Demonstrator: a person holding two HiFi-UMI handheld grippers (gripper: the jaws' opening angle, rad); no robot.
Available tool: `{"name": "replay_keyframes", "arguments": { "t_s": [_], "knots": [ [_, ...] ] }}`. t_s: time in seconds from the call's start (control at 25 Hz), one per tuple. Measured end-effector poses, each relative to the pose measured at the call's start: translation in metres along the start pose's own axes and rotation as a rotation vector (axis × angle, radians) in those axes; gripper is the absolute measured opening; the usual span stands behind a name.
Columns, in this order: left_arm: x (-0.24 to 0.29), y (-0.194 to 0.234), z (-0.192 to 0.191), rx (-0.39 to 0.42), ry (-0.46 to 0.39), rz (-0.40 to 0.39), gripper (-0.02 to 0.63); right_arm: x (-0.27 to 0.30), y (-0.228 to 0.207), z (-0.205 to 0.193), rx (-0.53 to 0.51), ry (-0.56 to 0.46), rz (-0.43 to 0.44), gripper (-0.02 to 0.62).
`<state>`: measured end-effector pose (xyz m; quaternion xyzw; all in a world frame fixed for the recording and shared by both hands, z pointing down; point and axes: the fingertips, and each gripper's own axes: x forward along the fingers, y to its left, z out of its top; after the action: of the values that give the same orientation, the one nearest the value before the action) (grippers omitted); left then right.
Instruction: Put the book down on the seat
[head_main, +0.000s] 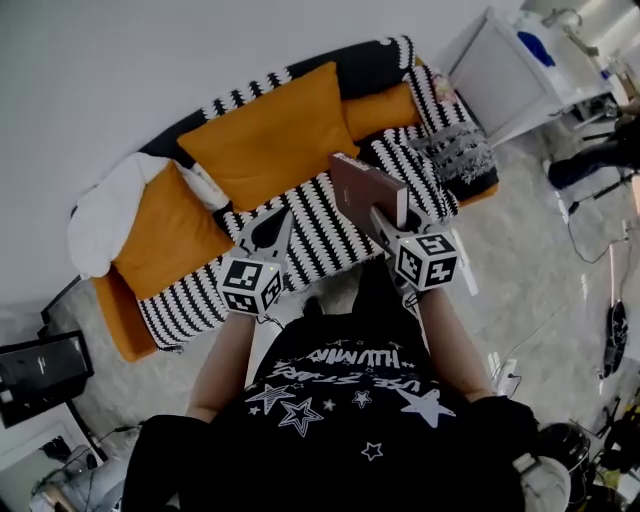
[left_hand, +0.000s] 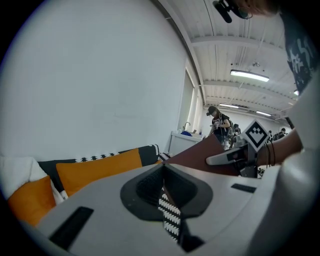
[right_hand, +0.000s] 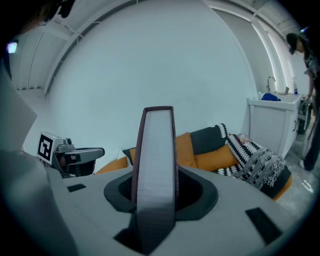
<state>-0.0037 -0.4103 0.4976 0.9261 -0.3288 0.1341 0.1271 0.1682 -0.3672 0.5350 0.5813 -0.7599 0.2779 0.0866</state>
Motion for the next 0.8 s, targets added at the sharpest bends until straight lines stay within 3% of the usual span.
{"name": "replay_keyframes", "arguments": {
  "t_s": [0.44,0.8],
  "knots": [
    [0.131,-0.026,0.055,0.014,0.008,0.046,0.009,0.029,-0.136,0.068,-0.004,0.050,0.020,0.155],
    [0.217,-0.055,0.086,0.007,0.010,0.054,0.009,0.034,-0.213,0.097,0.006,0.067,0.044,0.155]
  ]
}}
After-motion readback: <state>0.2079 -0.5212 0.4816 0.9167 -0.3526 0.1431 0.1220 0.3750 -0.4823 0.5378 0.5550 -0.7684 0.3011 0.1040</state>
